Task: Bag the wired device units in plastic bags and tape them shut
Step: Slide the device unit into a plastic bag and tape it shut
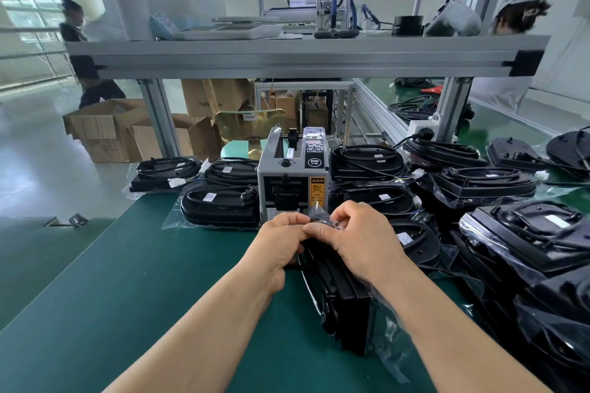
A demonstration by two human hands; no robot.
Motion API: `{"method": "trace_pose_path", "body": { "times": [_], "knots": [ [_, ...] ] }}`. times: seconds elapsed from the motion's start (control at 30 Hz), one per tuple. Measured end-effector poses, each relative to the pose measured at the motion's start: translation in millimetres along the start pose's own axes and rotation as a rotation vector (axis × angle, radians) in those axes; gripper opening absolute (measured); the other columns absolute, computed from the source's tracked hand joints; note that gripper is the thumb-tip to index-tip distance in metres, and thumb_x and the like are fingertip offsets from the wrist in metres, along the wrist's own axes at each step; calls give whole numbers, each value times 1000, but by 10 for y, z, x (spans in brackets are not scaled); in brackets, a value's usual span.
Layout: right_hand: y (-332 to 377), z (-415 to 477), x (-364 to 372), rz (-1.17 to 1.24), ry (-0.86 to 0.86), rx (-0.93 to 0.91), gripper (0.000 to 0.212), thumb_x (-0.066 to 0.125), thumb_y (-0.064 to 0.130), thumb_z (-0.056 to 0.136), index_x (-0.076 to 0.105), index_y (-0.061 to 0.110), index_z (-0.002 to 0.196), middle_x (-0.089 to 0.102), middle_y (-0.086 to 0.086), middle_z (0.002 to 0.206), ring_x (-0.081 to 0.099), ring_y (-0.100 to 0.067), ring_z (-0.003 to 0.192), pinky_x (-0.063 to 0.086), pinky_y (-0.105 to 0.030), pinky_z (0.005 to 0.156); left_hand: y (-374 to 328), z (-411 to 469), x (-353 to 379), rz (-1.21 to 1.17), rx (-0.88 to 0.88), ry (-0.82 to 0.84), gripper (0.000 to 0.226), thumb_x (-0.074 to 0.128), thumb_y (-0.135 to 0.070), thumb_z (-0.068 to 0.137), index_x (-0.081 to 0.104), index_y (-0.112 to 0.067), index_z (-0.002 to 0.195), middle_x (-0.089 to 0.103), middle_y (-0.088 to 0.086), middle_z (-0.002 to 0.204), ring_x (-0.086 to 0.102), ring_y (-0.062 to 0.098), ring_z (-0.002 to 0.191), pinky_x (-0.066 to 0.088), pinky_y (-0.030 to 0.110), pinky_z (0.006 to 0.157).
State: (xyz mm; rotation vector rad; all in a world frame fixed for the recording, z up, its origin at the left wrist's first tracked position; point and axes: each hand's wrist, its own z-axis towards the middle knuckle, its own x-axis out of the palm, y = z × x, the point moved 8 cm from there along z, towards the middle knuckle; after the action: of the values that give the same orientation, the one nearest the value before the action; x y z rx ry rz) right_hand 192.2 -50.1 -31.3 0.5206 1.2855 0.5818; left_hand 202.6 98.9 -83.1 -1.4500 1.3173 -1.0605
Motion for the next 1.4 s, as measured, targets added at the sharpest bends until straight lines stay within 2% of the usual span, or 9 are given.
{"method": "trace_pose_path", "body": {
  "times": [0.17, 0.27, 0.4, 0.63, 0.77, 0.93, 1.07, 1.27, 1.4],
  "knots": [
    [-17, -34, 35, -86, 312, 18, 62, 78, 65, 70, 66, 15, 105, 70, 1, 95, 66, -19, 89, 53, -38, 82, -86, -290, -138, 69, 128, 8, 19, 56, -15, 98, 72, -25, 99, 70, -5, 77, 60, 7, 67, 46, 18, 59],
    [-51, -175, 21, -2, 447, -35, 35, 73, 42, 82, 70, 25, 112, 74, 8, 103, 69, -8, 97, 53, -36, 95, -165, -538, -463, 174, 295, -155, 14, 63, -25, 94, 72, -34, 97, 73, -16, 85, 62, -6, 75, 43, 4, 61],
    [49, -479, -156, 207, 613, -177, 44, 60, 27, 91, 56, 46, 131, 67, 22, 123, 64, 4, 111, 51, -23, 97, -122, -775, -779, 249, 349, -218, 20, 68, -27, 92, 65, -37, 108, 70, -12, 96, 63, 1, 88, 43, 4, 75],
    [209, -764, -289, 661, 704, -322, 57, 63, 4, 85, 60, 32, 134, 62, 4, 139, 54, -15, 133, 39, -23, 110, 17, -988, -537, 241, 294, 386, 116, 91, -61, 47, 41, -24, 145, 60, -8, 138, 54, 7, 129, 48, 26, 95],
    [302, -778, -241, 766, 746, -346, 54, 60, 0, 88, 59, 25, 136, 62, -3, 139, 56, -20, 131, 46, -24, 104, -118, -1143, -496, 182, 399, 502, 75, 91, -32, 67, 56, -35, 133, 62, -1, 137, 59, 19, 127, 47, 27, 101],
    [458, -761, -58, 796, 810, -349, 51, 59, 7, 92, 57, 27, 138, 61, -8, 139, 57, -31, 129, 47, -45, 107, -120, -1136, -708, 110, 390, 453, 86, 95, -23, 62, 51, -45, 133, 56, 0, 141, 62, 28, 122, 52, 49, 98],
    [702, -727, 172, 729, 900, -350, 50, 52, 12, 96, 53, 35, 141, 58, 0, 143, 55, -25, 132, 46, -33, 108, -137, -1179, -889, 74, 410, 468, 65, 83, -17, 71, 61, -30, 131, 65, 8, 132, 62, 27, 121, 51, 31, 96],
    [1205, -391, 616, 328, 680, -344, 45, 42, 27, 106, 43, 61, 136, 57, 25, 135, 50, 6, 127, 38, -19, 108, -92, -952, -1613, -146, 354, 47, 46, 78, -9, 71, 72, -15, 116, 74, 16, 110, 71, 24, 93, 58, 28, 74],
    [1365, -150, 774, 406, 395, -261, 35, 50, 28, 103, 55, 41, 136, 58, 26, 120, 53, 11, 114, 39, -4, 93, -51, -649, -2348, -261, 247, -298, 12, 64, -9, 89, 75, -13, 91, 75, 3, 82, 68, 12, 65, 58, 28, 57]
  ]
}}
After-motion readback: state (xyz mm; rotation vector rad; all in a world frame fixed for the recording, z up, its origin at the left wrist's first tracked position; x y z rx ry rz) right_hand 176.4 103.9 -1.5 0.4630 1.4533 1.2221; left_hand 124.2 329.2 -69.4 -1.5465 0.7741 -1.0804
